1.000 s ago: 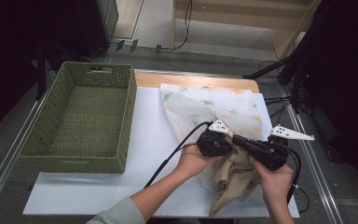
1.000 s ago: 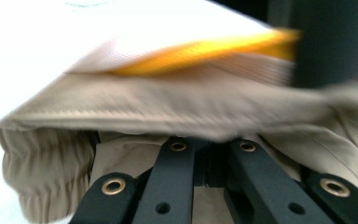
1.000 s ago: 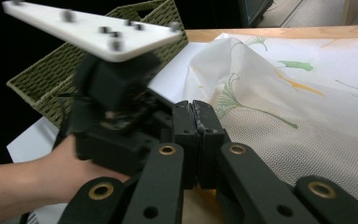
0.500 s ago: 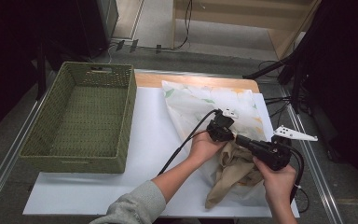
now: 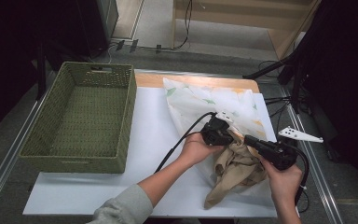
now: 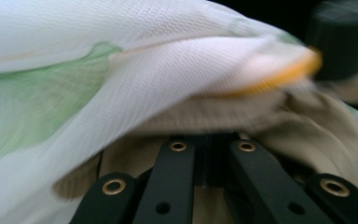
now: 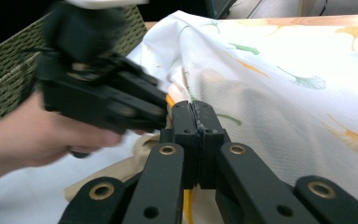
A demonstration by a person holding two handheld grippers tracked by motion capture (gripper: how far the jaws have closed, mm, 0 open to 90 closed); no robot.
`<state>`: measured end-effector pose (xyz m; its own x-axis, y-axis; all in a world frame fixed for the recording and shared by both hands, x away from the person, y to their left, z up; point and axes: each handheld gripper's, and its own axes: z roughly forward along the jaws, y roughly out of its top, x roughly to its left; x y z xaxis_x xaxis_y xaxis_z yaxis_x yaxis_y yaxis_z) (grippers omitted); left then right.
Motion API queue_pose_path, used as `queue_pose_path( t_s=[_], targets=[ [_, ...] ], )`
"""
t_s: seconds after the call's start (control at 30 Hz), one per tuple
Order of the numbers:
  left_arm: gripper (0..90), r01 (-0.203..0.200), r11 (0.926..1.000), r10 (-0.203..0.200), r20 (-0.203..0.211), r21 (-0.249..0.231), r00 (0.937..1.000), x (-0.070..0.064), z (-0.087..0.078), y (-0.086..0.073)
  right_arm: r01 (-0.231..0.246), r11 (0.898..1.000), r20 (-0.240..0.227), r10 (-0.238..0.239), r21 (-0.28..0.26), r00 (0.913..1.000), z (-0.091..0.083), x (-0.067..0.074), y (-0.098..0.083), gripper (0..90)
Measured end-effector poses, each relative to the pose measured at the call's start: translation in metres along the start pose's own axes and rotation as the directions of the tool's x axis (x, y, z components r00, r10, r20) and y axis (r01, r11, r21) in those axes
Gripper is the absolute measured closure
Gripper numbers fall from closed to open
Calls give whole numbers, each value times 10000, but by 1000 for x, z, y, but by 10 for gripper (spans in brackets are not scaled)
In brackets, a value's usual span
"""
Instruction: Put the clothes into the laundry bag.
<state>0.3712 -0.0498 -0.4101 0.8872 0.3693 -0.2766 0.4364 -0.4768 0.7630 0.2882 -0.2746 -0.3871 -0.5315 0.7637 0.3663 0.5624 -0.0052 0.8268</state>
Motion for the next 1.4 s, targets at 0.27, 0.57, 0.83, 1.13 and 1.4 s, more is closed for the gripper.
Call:
queue_pose_path(
  t_s=[0.27,0.57,0.83,1.13,1.4],
  targets=[
    [900,-321,9992,327,-230,237,9992,0,-43,-21,-175,9998,-23,175,106,9998,2,-2,-1,897],
    [900,-641,9955,632,153,698,9979,-12,-47,-62,-135,9999,32,135,70,9999,3,0,-1,896],
    [900,-840,9934,789,669,783,9946,-25,-19,-78,-172,9998,57,172,-40,9998,-1,-1,1,896],
    [900,-588,9980,605,756,-249,9953,-35,21,-40,-201,9998,37,201,-33,9998,-2,-1,-1,896],
    [900,-861,9962,863,237,-109,9960,-42,47,-13,-365,9993,73,365,-79,9993,-8,-5,-5,896]
  ],
)
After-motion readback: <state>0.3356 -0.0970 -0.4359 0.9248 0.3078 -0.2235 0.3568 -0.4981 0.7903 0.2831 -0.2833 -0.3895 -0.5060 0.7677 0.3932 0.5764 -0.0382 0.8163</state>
